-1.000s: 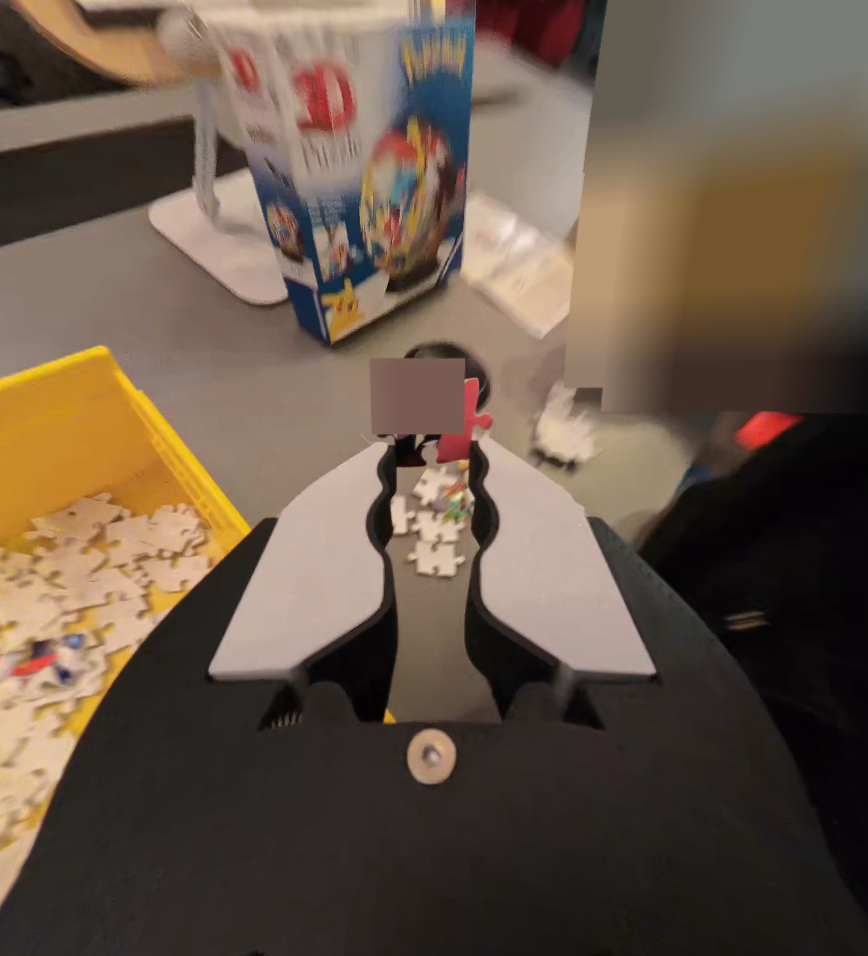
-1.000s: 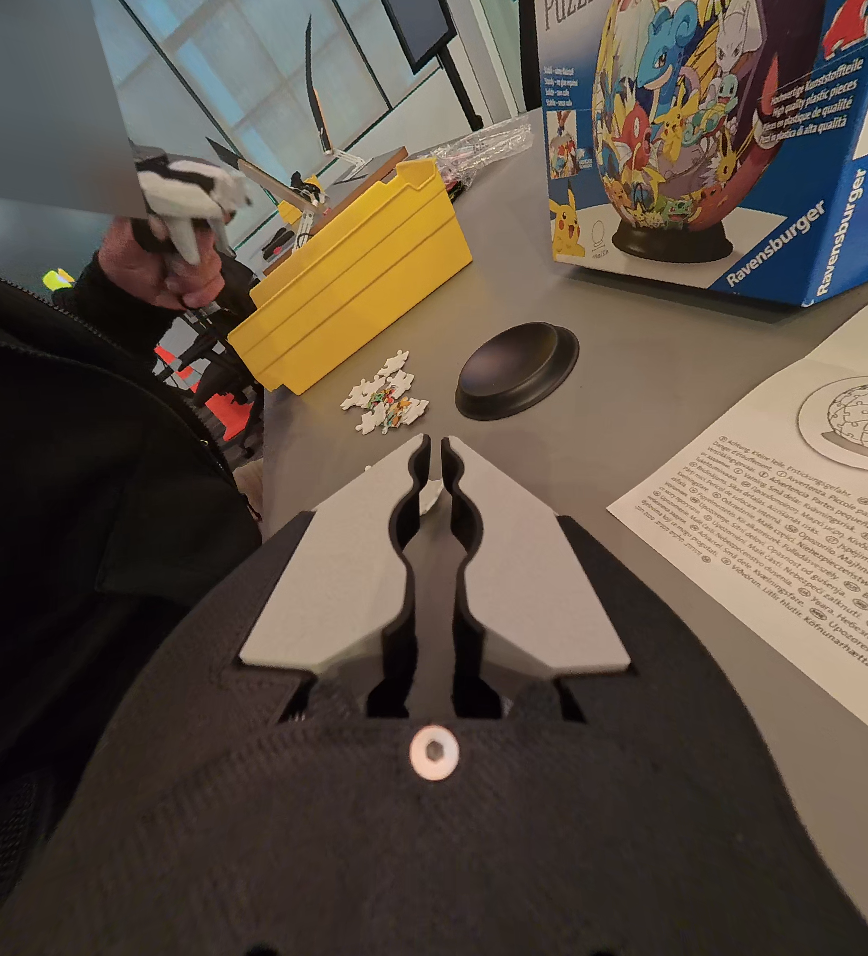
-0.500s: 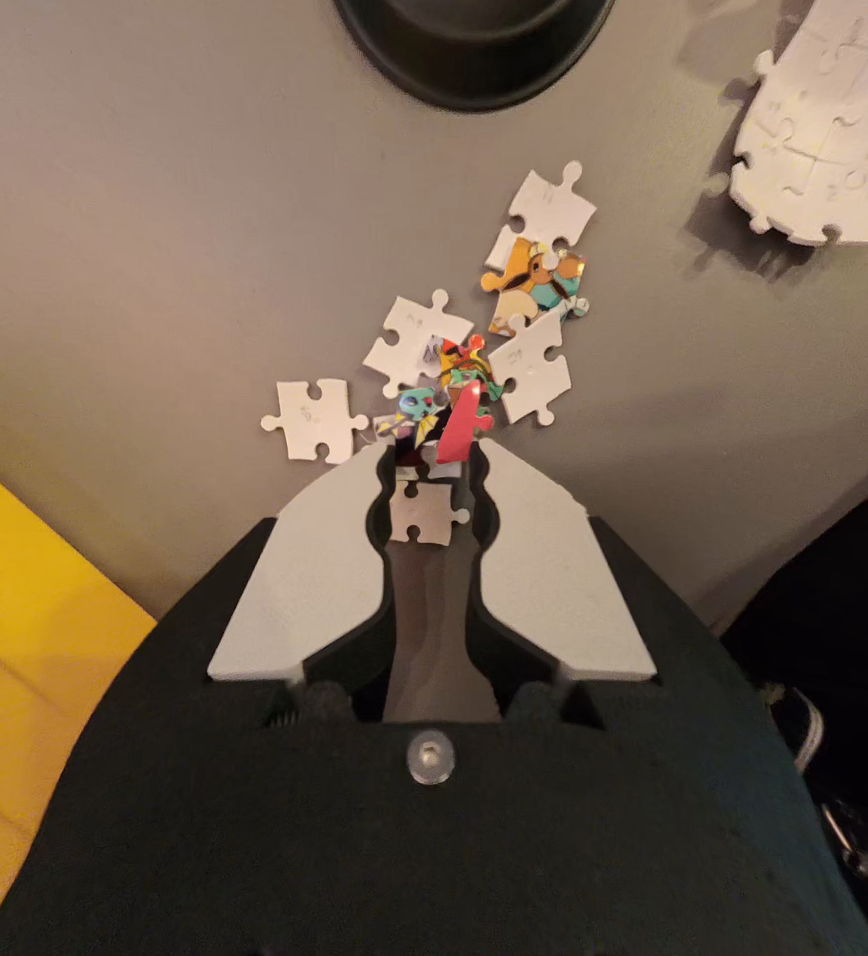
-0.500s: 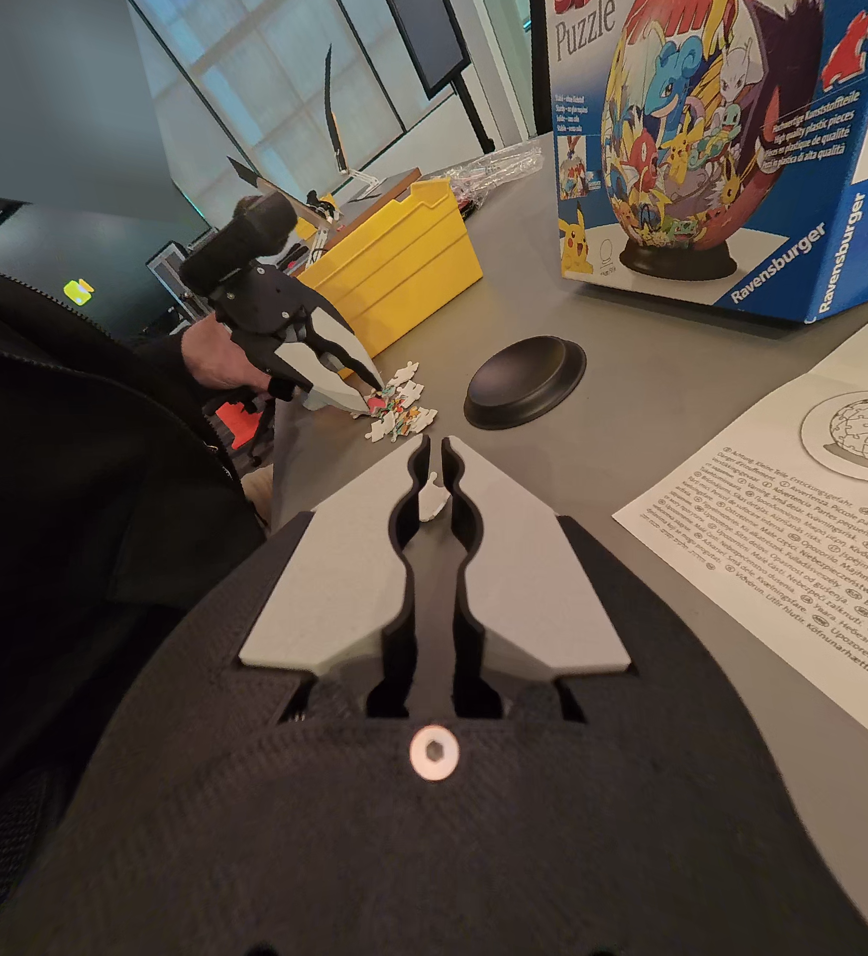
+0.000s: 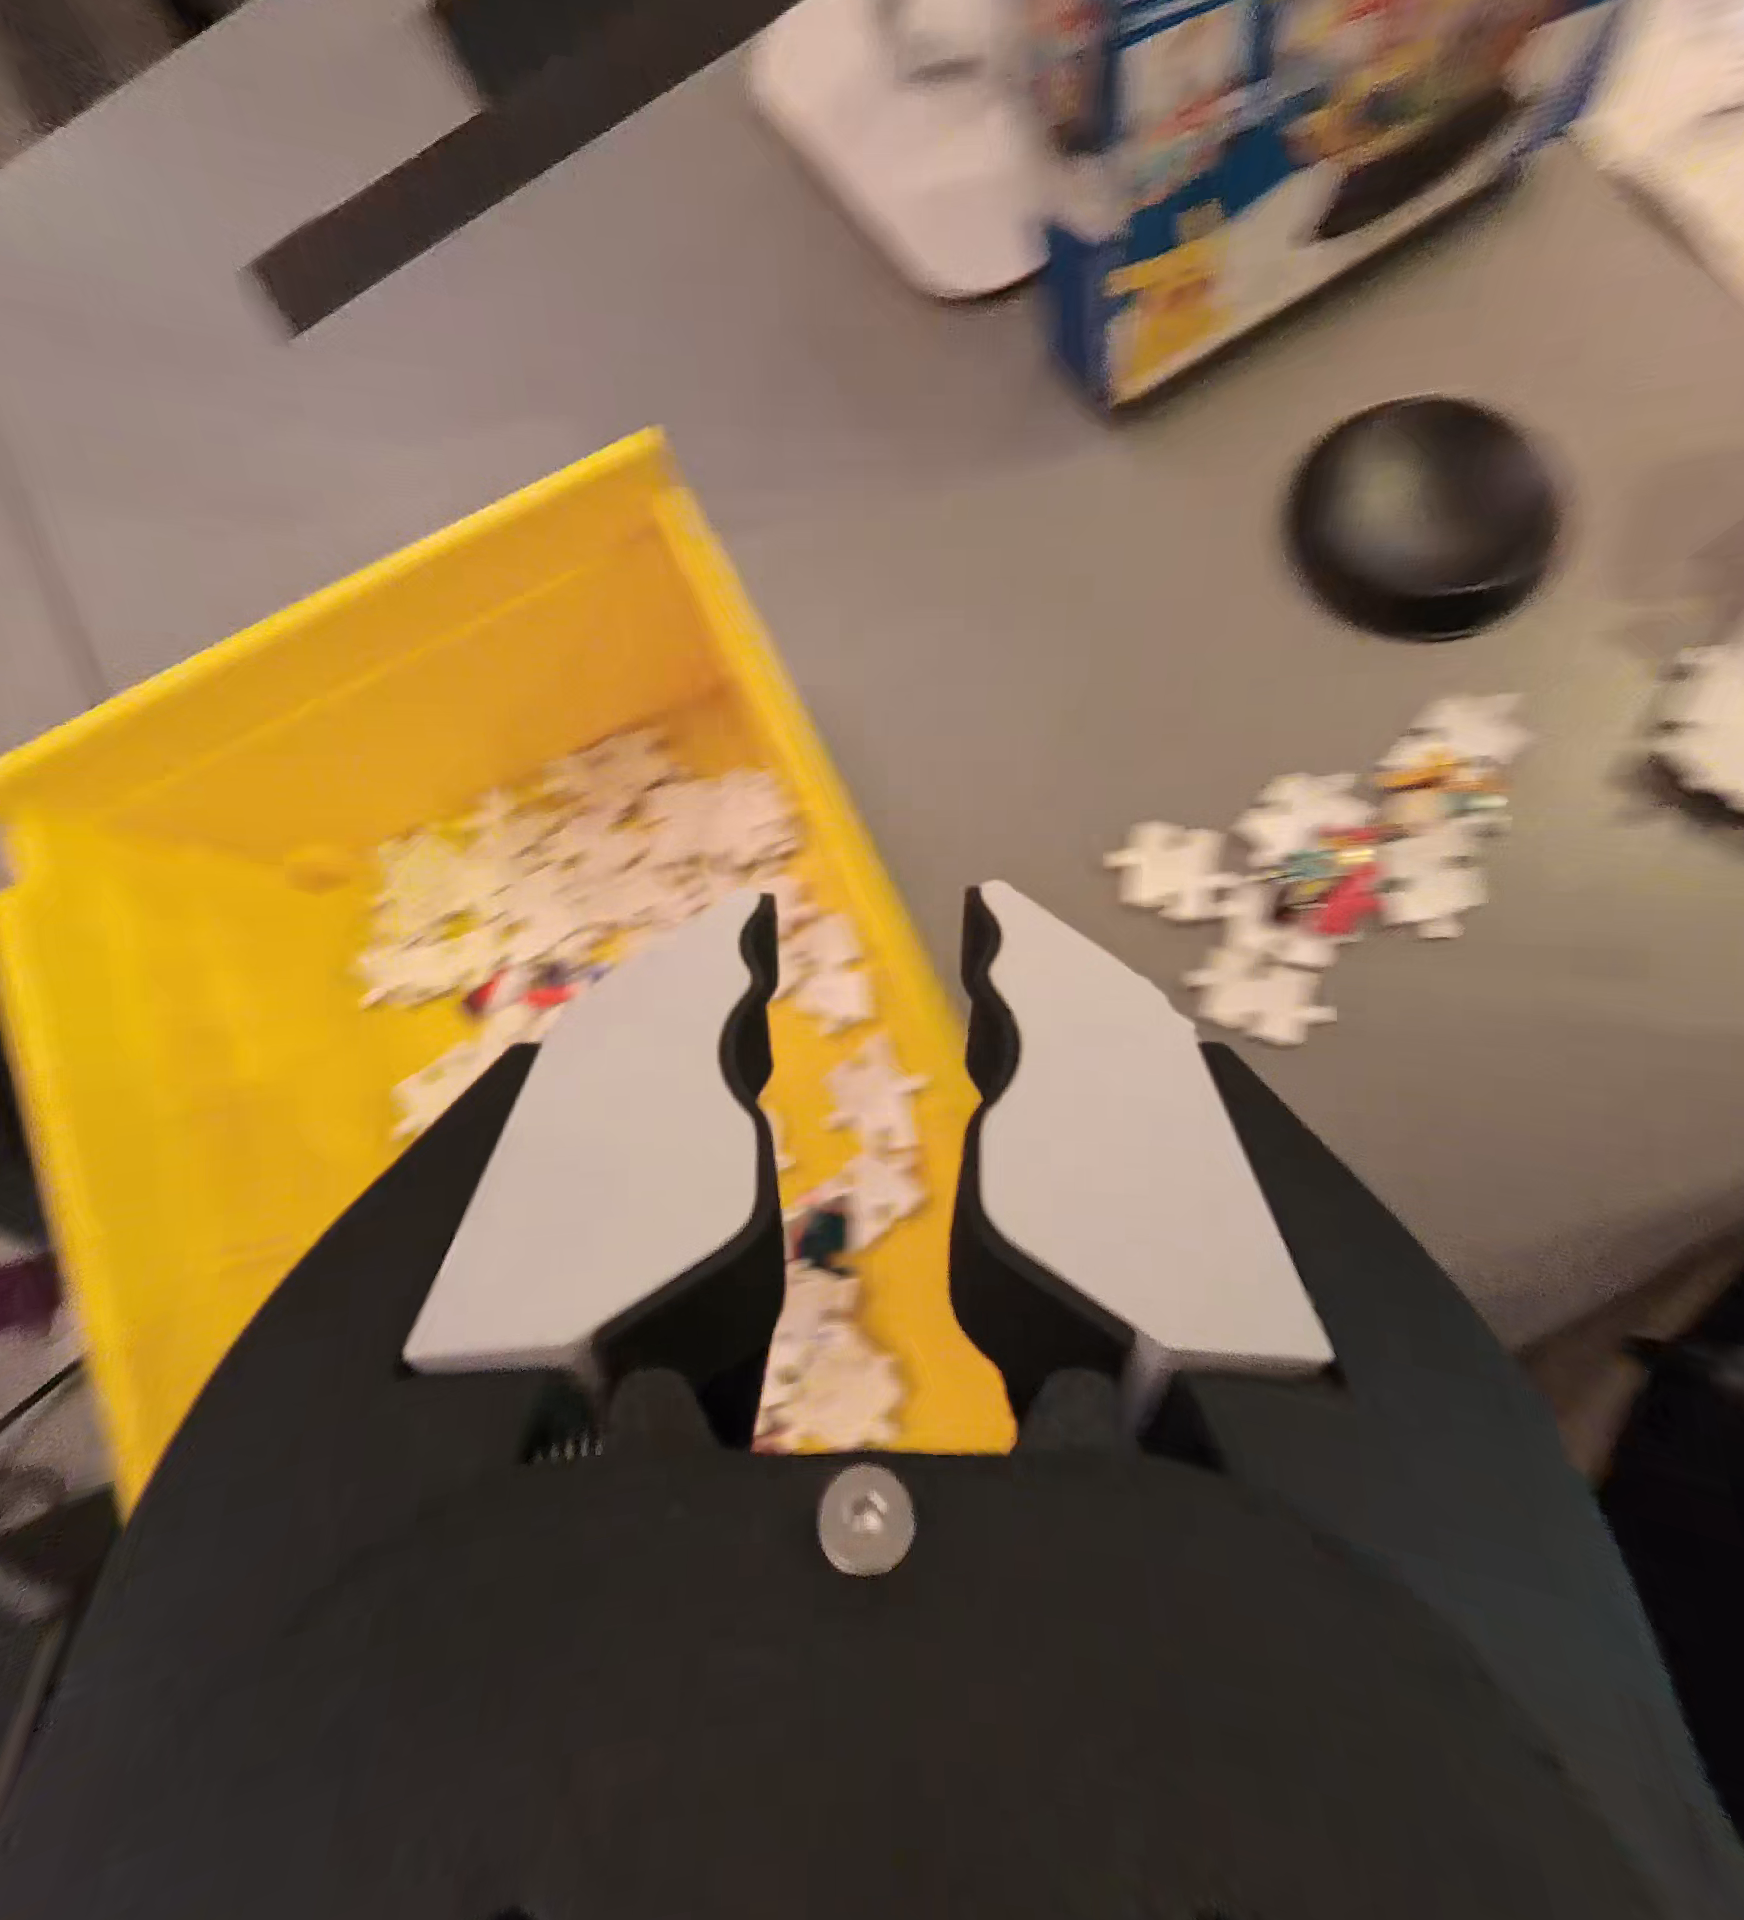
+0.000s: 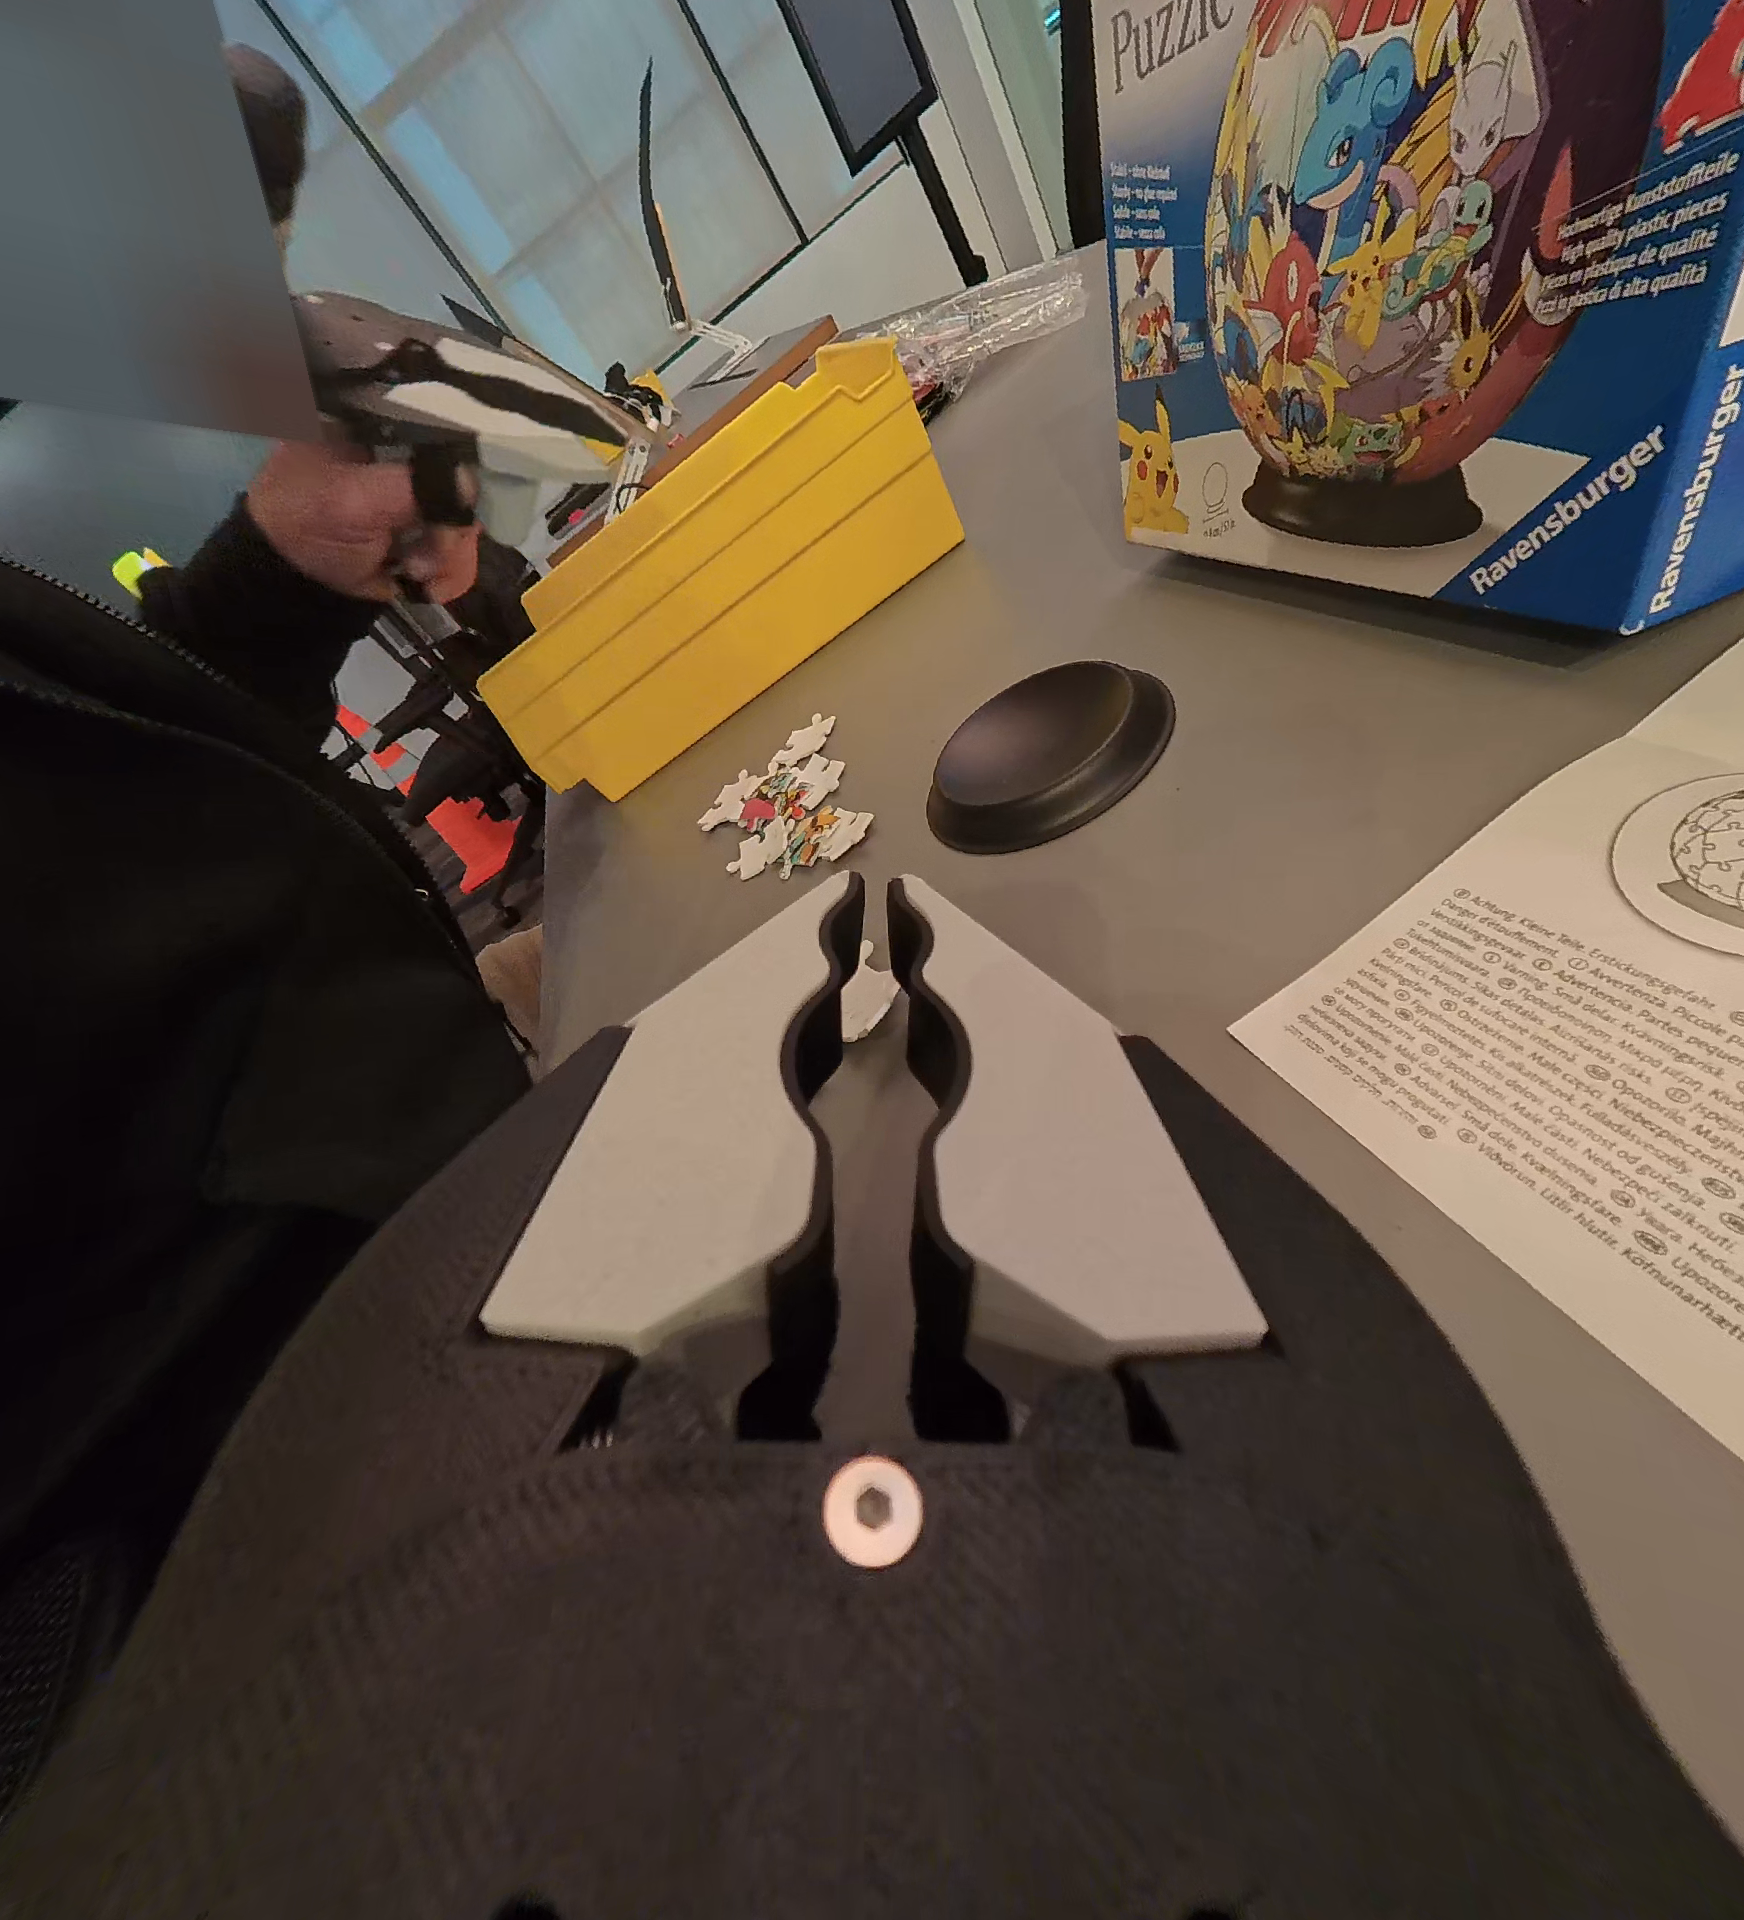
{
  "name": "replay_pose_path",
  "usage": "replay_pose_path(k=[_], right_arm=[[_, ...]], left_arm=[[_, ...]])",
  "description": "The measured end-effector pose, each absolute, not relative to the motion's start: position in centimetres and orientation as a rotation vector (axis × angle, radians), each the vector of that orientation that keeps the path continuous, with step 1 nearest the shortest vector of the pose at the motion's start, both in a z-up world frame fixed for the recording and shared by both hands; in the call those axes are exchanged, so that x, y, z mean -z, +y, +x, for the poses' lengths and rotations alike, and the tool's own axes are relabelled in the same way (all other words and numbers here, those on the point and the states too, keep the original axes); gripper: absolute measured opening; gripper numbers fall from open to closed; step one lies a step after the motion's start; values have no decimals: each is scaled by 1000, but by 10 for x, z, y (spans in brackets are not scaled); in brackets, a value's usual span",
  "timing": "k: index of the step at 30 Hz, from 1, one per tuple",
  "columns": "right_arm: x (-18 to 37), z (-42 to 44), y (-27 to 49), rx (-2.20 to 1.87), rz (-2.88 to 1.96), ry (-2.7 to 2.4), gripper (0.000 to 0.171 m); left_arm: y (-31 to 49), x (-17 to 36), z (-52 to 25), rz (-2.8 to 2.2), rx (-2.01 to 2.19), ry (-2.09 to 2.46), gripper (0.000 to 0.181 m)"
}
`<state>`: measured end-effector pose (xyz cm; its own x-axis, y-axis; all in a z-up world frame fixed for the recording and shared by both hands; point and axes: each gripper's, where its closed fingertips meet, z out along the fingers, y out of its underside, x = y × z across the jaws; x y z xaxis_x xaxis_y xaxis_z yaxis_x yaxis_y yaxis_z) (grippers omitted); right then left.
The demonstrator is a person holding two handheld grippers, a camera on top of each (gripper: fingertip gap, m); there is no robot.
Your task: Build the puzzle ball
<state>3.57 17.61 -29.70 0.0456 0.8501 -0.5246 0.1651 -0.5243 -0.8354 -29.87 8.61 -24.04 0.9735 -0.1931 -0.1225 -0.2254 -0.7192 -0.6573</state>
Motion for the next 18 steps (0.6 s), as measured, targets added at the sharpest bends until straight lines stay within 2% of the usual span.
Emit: replay_pose_path(k=[2,4,7,11,16,18], right_arm=[[297,35,176,-1519,-1751,-1026,3],[298,35,176,-1515,-1752,-1026,3],[298,35,176,-1510,-1758,-1027,3],[299,35,177,-1510,-1763,-1026,3],[299,35,177,-1513,-1764,-1023,3],[299,35,177,-1514,-1763,-1021,3]], left_arm=[[87,259,-348,-2421,-105,220,33],[88,290,-382,-2504,-99,157,42],[90,328,-399,-2614,-95,201,48],[96,355,-412,-2686,-143,275,49],[100,373,-416,-2721,-84,275,34],[100,374,-417,-2720,-58,244,33]])
